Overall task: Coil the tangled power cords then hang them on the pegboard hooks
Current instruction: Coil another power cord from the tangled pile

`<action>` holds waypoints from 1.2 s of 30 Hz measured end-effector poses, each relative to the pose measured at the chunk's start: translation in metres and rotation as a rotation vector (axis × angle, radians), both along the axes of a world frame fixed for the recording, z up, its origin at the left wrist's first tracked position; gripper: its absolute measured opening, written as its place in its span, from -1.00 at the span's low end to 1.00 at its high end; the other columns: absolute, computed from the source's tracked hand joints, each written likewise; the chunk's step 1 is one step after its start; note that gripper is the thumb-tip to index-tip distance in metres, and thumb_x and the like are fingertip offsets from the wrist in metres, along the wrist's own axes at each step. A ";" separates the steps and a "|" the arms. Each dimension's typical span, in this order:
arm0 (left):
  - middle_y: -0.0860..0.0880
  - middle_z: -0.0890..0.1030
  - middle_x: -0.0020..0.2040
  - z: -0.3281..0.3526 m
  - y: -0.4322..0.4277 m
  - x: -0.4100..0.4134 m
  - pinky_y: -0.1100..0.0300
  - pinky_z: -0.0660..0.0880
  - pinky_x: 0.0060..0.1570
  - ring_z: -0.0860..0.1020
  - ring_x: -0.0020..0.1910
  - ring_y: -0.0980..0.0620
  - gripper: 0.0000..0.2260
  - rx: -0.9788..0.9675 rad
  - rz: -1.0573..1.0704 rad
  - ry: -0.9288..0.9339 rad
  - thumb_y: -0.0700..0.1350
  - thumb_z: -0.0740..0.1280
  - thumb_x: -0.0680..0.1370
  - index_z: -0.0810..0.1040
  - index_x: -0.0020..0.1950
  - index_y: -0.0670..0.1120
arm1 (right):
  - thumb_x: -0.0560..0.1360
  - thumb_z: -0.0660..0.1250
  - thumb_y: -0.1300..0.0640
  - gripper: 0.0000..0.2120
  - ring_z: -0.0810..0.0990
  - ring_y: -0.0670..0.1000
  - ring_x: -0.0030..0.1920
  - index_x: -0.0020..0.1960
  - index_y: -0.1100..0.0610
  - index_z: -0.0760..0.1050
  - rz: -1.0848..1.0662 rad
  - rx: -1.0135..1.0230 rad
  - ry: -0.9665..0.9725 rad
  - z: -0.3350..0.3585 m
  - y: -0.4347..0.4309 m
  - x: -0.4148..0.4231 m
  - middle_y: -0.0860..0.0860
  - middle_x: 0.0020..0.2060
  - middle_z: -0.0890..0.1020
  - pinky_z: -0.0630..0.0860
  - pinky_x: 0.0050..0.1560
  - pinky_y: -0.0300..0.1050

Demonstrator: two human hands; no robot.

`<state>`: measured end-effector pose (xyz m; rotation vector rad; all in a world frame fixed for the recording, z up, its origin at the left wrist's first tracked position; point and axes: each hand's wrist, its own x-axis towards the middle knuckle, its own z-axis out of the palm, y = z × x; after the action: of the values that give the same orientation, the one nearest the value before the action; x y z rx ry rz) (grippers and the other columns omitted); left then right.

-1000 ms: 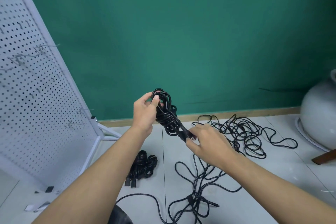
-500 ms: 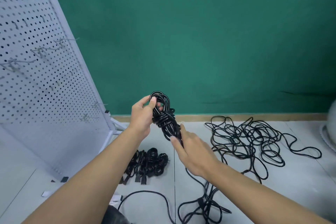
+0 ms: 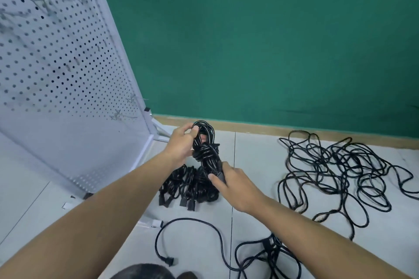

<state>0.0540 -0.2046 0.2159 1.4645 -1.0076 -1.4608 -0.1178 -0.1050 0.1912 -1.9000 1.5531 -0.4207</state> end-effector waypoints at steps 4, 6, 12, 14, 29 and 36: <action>-0.13 0.75 -0.03 -0.046 -0.016 0.005 0.13 0.58 -0.26 0.72 -0.13 0.00 -0.81 0.086 0.017 0.042 -0.04 0.27 0.71 0.51 0.29 -0.06 | 0.70 0.15 -0.12 -0.70 0.55 0.13 -0.11 0.04 0.13 0.37 -0.032 -0.008 0.026 -0.045 -0.011 0.009 0.06 -0.12 0.57 0.51 -0.05 0.09; -0.11 0.75 -0.02 -0.069 -0.023 0.002 0.10 0.60 -0.20 0.72 -0.14 -0.02 -0.80 0.119 0.022 0.049 -0.01 0.29 0.70 0.52 0.28 -0.05 | 0.70 0.16 -0.10 -0.70 0.56 0.14 -0.14 0.05 0.15 0.38 -0.070 -0.009 0.015 -0.067 -0.017 0.011 0.08 -0.13 0.58 0.53 -0.06 0.12; -0.01 0.66 0.22 -0.138 -0.030 -0.012 -0.14 0.50 0.37 0.64 0.20 -0.02 -0.60 0.146 -0.189 -0.134 0.14 0.39 0.60 0.49 0.41 0.06 | 0.70 0.18 -0.05 -0.77 0.55 0.07 -0.15 0.03 0.11 0.38 -0.212 0.049 -0.026 -0.122 -0.021 0.010 0.01 -0.14 0.57 0.50 -0.11 0.00; 0.09 0.51 0.36 -0.153 -0.027 -0.018 -0.03 0.37 0.48 0.50 0.34 0.08 -0.39 0.140 -0.318 -0.242 0.19 0.40 0.59 0.30 0.59 0.11 | 0.70 0.18 -0.06 -0.76 0.58 0.05 -0.11 0.08 0.13 0.41 -0.279 0.096 -0.037 -0.138 -0.017 0.004 0.01 -0.11 0.60 0.54 -0.07 0.02; 0.02 0.24 0.62 -0.254 0.013 -0.035 -0.03 0.27 0.50 0.21 0.59 -0.02 -0.41 -0.554 -0.986 -0.936 0.16 0.20 0.63 0.21 0.65 0.09 | 0.69 0.19 0.00 -0.76 0.63 0.16 -0.05 0.17 0.18 0.42 -0.424 0.284 0.053 -0.223 0.000 -0.023 0.11 -0.04 0.64 0.55 -0.07 0.05; 0.09 0.47 0.43 -0.254 0.017 -0.033 -0.09 0.48 0.26 0.51 0.30 -0.02 -0.50 -0.582 -0.744 -0.955 0.28 0.12 0.63 0.38 0.54 0.17 | 0.67 0.21 0.15 -0.82 0.56 0.00 -0.20 0.21 0.22 0.44 -0.398 0.332 -0.156 -0.232 -0.008 -0.005 0.06 -0.15 0.62 0.45 -0.18 -0.20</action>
<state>0.0208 -0.1871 -0.0383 1.3707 -2.5137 -0.6783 -0.1228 -0.1133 -0.0407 -1.2804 1.7701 -0.4369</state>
